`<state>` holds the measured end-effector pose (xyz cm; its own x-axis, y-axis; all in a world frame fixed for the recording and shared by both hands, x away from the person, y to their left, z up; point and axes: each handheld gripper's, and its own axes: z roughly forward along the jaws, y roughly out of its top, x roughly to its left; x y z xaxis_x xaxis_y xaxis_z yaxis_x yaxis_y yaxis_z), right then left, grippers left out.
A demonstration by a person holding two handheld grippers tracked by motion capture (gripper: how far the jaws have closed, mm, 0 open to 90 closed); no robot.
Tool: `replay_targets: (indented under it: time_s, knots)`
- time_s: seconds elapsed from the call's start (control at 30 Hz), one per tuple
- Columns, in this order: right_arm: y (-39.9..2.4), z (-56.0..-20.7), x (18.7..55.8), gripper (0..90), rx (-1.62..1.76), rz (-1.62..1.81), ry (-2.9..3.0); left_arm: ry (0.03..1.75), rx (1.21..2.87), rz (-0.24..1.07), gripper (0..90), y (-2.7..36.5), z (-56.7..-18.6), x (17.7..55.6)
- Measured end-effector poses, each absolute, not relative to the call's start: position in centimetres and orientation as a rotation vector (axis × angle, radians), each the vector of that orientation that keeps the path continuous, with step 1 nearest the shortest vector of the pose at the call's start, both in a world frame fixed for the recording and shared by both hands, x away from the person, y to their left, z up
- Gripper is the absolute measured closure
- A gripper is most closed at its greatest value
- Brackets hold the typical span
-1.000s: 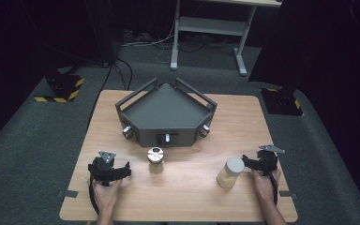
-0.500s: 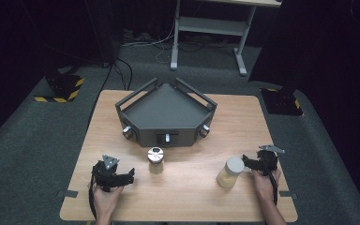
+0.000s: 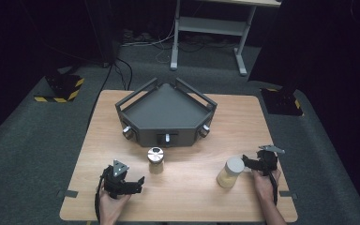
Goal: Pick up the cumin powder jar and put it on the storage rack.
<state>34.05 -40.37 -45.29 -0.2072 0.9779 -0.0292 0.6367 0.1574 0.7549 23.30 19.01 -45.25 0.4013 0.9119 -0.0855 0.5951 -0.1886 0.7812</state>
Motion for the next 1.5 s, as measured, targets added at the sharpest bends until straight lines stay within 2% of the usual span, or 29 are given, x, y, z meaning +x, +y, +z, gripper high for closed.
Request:
replay_targets:
  time_s: [0.37, 0.9, 0.93, 1.0, 1.07, 1.1, 1.2, 1.23, 1.27, 1.3, 1.5]
  knots:
    - [-40.4, -45.3, 34.0, 11.3, 1.529, 0.845, 1.913, 1.193, 1.923, 0.514, 0.6, 17.2, -44.7, 23.2]
    - [-40.4, -45.3, 34.1, 11.3, 1.529, 0.846, 1.914, 1.173, 1.957, 0.526, 0.6, 14.4, -43.8, 25.1]
    - [-40.4, -45.3, 34.1, 11.2, 1.529, 0.846, 1.914, 1.282, 1.668, 0.506, 0.6, 12.6, -46.3, 24.0]
    - [-40.4, -45.3, 34.1, 11.3, 1.528, 0.847, 1.914, 1.286, 1.666, 0.51, 0.7, 12.2, -46.2, 24.4]
    - [-40.4, -45.3, 34.1, 11.2, 1.528, 0.847, 1.915, 1.29, 1.673, 0.51, 0.7, 11.9, -46.1, 24.8]
    - [-40.4, -45.3, 34.1, 11.2, 1.528, 0.847, 1.915, 1.185, 1.965, 0.533, 0.7, 13.2, -43.5, 26.3]
    - [-40.4, -45.3, 34.1, 11.2, 1.528, 0.847, 1.914, 1.193, 1.973, 0.545, 0.9, 12.7, -43.4, 26.8]
    - [-40.4, -45.3, 34.1, 11.2, 1.528, 0.847, 1.915, 1.31, 1.673, 0.533, 1.3, 10.8, -45.9, 25.7]
    - [-40.4, -45.3, 34.1, 11.2, 1.528, 0.847, 1.915, 1.31, 1.673, 0.533, 1.4, 10.8, -45.9, 25.7]
    - [-40.4, -45.3, 34.1, 11.2, 1.528, 0.847, 1.915, 1.205, 1.969, 0.556, 1.4, 12.2, -43.3, 27.0]
    - [-40.4, -45.3, 34.1, 11.3, 1.53, 0.847, 1.915, 1.22, 1.967, 0.563, 2.1, 11.6, -43.2, 27.6]
